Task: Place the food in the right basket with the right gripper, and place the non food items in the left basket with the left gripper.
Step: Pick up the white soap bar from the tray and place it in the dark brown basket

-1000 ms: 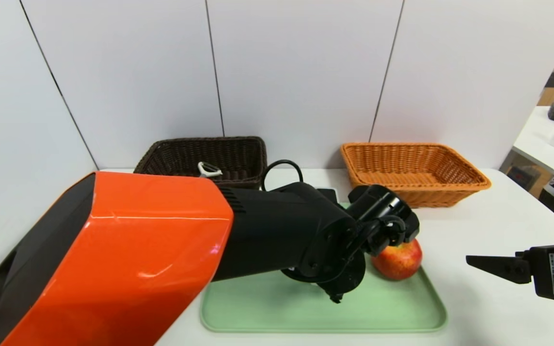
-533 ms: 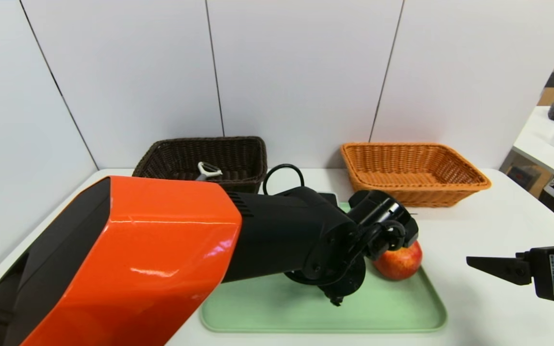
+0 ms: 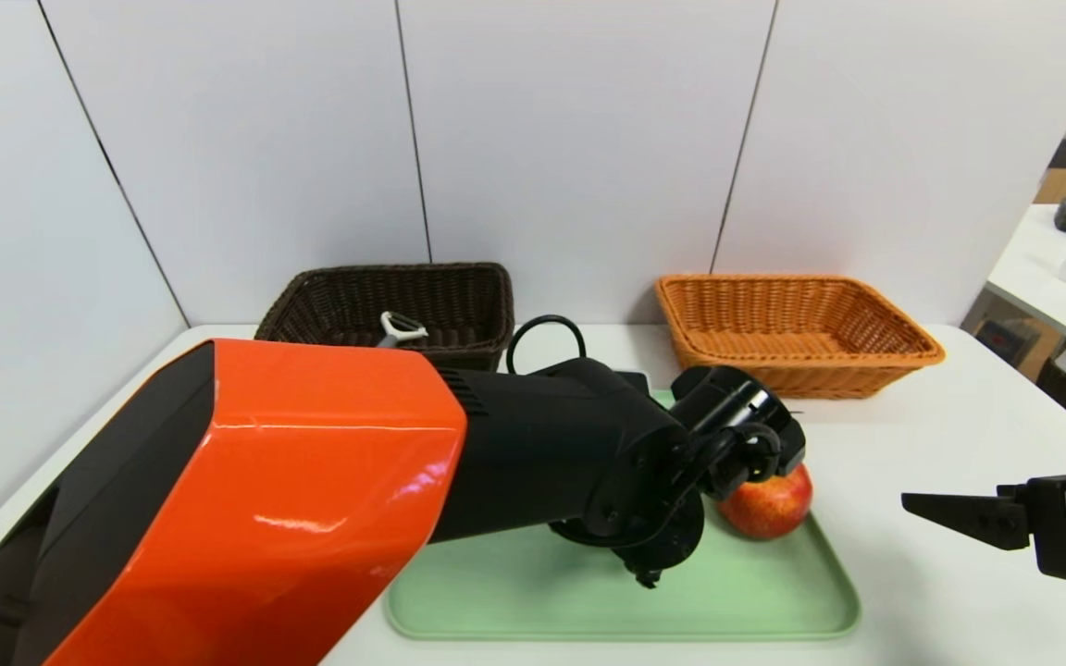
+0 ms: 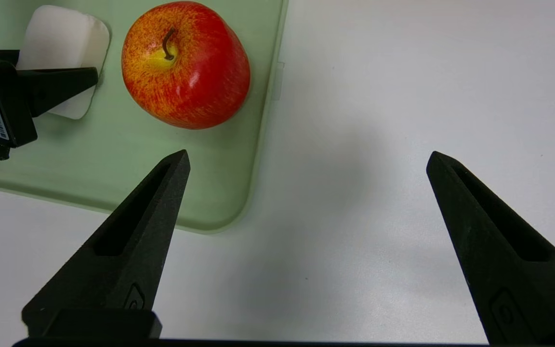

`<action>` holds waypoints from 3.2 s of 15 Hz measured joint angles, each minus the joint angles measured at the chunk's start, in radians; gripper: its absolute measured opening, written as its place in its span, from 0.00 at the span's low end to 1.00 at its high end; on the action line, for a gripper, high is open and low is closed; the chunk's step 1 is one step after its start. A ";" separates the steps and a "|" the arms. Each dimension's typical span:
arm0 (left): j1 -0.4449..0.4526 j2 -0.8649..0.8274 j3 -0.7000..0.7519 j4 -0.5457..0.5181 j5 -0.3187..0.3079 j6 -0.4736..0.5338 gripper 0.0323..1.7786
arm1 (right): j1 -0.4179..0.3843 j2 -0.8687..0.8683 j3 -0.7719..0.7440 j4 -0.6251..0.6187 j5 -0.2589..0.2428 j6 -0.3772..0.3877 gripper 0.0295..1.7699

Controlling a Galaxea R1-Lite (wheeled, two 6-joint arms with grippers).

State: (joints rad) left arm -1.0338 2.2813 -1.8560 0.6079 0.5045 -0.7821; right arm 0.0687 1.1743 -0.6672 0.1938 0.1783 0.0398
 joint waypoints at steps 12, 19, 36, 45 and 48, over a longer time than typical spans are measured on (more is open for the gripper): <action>0.179 -0.241 0.003 0.070 0.051 0.153 0.54 | 0.000 -0.009 0.003 0.000 -0.002 0.001 0.96; 0.454 -0.349 -0.019 -0.083 0.009 0.597 0.54 | 0.000 -0.013 0.003 0.000 0.000 0.001 0.96; 0.804 -0.191 -0.034 -0.239 -0.527 1.355 0.54 | -0.008 -0.023 0.027 0.000 -0.002 0.001 0.96; 0.830 -0.111 -0.049 -0.250 -0.535 1.301 0.54 | -0.034 -0.024 0.046 -0.002 -0.001 -0.001 0.96; 0.829 -0.106 -0.048 -0.234 -0.536 1.295 0.54 | -0.034 -0.024 0.046 -0.002 -0.002 -0.001 0.96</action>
State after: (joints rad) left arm -0.2045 2.1753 -1.9040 0.3743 -0.0311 0.5132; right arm 0.0349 1.1506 -0.6211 0.1919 0.1764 0.0383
